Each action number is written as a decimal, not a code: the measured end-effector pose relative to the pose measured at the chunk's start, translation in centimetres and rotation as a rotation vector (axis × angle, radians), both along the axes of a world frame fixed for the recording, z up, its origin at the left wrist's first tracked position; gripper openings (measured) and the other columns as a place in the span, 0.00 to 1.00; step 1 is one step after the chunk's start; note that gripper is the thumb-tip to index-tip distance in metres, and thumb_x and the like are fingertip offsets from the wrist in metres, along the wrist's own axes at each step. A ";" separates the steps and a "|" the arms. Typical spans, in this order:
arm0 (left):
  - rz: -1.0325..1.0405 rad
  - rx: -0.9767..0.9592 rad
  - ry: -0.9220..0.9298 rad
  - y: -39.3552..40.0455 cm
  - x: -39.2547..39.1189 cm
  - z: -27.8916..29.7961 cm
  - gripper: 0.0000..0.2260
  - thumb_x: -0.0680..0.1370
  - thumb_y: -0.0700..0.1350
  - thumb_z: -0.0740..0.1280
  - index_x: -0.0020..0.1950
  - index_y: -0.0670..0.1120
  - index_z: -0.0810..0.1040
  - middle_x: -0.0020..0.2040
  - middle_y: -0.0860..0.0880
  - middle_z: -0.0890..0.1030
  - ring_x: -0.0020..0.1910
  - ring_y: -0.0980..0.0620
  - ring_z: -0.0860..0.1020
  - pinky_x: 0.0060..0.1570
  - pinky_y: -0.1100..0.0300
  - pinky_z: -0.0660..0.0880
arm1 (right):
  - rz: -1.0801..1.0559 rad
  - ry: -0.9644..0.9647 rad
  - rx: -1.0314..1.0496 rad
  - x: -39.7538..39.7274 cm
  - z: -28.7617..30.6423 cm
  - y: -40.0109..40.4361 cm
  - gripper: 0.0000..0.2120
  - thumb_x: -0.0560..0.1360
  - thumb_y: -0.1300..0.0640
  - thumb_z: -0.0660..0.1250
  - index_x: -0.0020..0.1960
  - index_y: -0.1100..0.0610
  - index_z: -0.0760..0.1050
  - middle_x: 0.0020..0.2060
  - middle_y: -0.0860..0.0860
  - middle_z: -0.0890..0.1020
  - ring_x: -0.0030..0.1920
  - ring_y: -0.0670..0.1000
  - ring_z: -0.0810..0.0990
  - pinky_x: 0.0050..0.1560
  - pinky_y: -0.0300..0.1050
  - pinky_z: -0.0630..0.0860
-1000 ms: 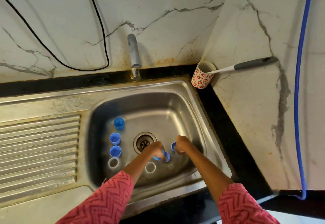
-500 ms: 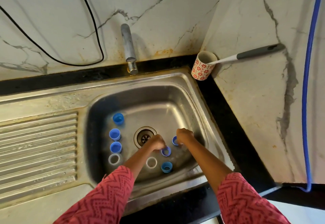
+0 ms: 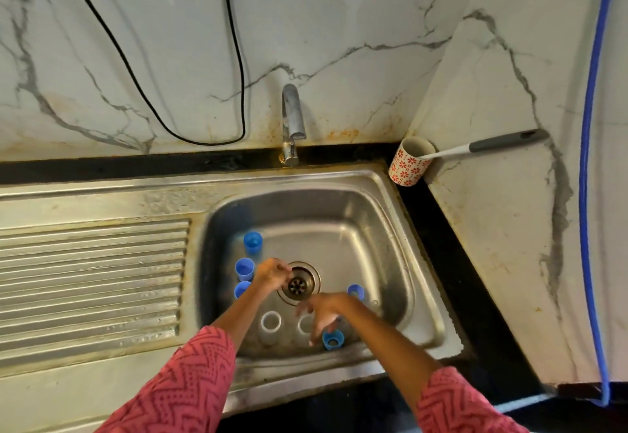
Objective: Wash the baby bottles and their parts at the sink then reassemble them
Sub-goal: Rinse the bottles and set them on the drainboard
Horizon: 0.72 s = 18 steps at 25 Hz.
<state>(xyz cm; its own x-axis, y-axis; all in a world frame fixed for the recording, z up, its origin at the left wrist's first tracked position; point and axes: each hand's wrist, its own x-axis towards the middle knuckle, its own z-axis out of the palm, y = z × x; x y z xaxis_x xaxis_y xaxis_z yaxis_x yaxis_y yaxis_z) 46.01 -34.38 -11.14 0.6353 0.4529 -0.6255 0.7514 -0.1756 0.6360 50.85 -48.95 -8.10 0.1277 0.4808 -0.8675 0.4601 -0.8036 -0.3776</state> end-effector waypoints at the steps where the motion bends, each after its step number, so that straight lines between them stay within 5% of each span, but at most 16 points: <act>1: 0.013 -0.025 -0.021 0.2 0.1 0.0 0.09 0.76 0.36 0.64 0.37 0.46 0.78 0.44 0.39 0.83 0.41 0.43 0.81 0.35 0.59 0.74 | 0.005 -0.080 0.062 -0.4 -0.2 0.0 0.30 0.70 0.61 0.74 0.69 0.52 0.68 0.63 0.54 0.72 0.54 0.55 0.78 0.43 0.42 0.79; 3: 0.046 -0.076 -0.068 0.2 0.0 0.9 0.05 0.77 0.39 0.64 0.44 0.42 0.78 0.39 0.44 0.82 0.41 0.44 0.81 0.45 0.54 0.79 | -0.086 -0.162 0.145 0.2 -0.4 -0.7 0.25 0.70 0.61 0.73 0.66 0.57 0.73 0.59 0.54 0.77 0.53 0.54 0.79 0.46 0.43 0.78; 6: -0.050 -0.158 -0.069 -0.3 -0.8 2.8 0.15 0.79 0.53 0.62 0.58 0.43 0.76 0.48 0.48 0.81 0.50 0.48 0.80 0.60 0.52 0.74 | -0.444 -0.056 0.250 2.3 0.1 -1.5 0.18 0.72 0.62 0.72 0.61 0.62 0.75 0.49 0.57 0.80 0.41 0.51 0.81 0.45 0.44 0.80; 9: -0.174 -0.157 -0.031 -1.3 -0.3 4.6 0.19 0.79 0.60 0.57 0.61 0.48 0.74 0.52 0.51 0.75 0.53 0.50 0.74 0.56 0.57 0.70 | -0.817 0.009 0.438 4.2 2.0 -0.2 0.12 0.73 0.56 0.71 0.52 0.63 0.78 0.39 0.57 0.80 0.34 0.49 0.80 0.42 0.44 0.82; 11: -0.117 -0.162 -0.046 -1.3 0.3 4.7 0.21 0.78 0.62 0.56 0.62 0.49 0.73 0.54 0.49 0.74 0.52 0.50 0.73 0.52 0.57 0.72 | -0.845 -0.007 0.486 5.7 3.2 1.7 0.13 0.74 0.55 0.71 0.50 0.65 0.78 0.39 0.58 0.80 0.35 0.50 0.80 0.43 0.46 0.82; 13: 0.027 -0.279 -0.074 -0.7 0.8 4.5 0.22 0.78 0.64 0.55 0.61 0.48 0.69 0.55 0.46 0.75 0.52 0.48 0.76 0.48 0.57 0.76 | -0.783 -0.164 0.515 6.8 4.3 4.0 0.16 0.76 0.55 0.69 0.55 0.67 0.77 0.40 0.57 0.80 0.37 0.50 0.80 0.45 0.47 0.80; 16: 0.246 -0.483 -0.071 1.0 1.6 3.5 0.27 0.75 0.67 0.57 0.60 0.45 0.70 0.53 0.43 0.78 0.52 0.46 0.79 0.57 0.50 0.76 | -0.758 -0.710 0.746 10.1 7.1 7.7 0.17 0.78 0.53 0.63 0.62 0.63 0.75 0.53 0.59 0.81 0.54 0.57 0.80 0.52 0.45 0.73; 18: 0.362 -0.599 -0.098 2.0 2.0 3.1 0.26 0.75 0.65 0.59 0.58 0.43 0.71 0.52 0.43 0.78 0.52 0.45 0.78 0.58 0.50 0.75 | -0.699 -0.787 0.906 12.4 9.6 10.6 0.19 0.80 0.54 0.61 0.67 0.64 0.71 0.58 0.60 0.79 0.59 0.59 0.77 0.56 0.47 0.72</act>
